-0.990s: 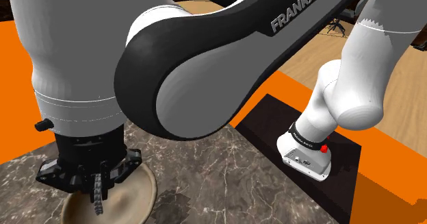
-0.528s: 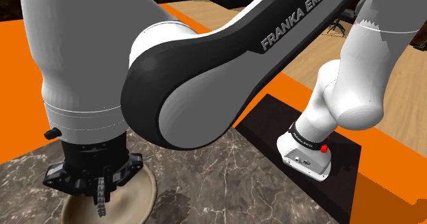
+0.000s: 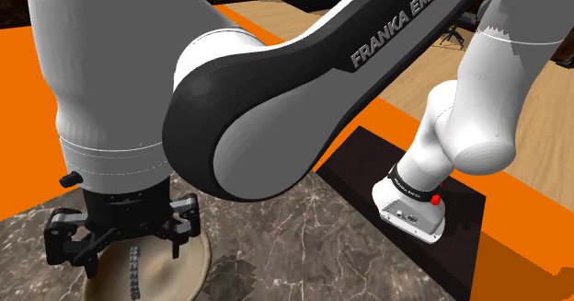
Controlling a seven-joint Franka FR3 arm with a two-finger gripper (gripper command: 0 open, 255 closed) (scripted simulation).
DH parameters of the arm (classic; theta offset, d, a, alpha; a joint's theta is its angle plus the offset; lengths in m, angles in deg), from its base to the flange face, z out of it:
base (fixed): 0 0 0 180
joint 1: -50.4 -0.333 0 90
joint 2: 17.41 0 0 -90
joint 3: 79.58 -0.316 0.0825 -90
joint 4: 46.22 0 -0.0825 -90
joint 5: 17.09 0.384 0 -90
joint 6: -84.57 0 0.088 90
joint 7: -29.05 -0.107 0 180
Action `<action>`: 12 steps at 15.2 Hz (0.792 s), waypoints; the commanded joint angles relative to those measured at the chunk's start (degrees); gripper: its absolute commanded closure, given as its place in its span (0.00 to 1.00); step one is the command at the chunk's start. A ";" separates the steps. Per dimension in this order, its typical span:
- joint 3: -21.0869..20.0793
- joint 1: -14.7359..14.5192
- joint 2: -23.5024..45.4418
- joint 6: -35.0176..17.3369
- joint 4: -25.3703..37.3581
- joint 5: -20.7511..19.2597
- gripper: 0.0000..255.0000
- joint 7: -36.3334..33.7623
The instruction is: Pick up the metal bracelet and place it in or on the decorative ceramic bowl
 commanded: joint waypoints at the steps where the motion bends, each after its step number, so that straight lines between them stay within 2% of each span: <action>1: -0.18 0.59 -1.49 1.61 0.27 1.04 0.00 0.69; 4: -0.31 2.03 -5.35 6.32 1.46 3.63 0.00 2.41; 12: -0.26 1.98 -5.36 6.32 1.46 3.63 0.00 2.42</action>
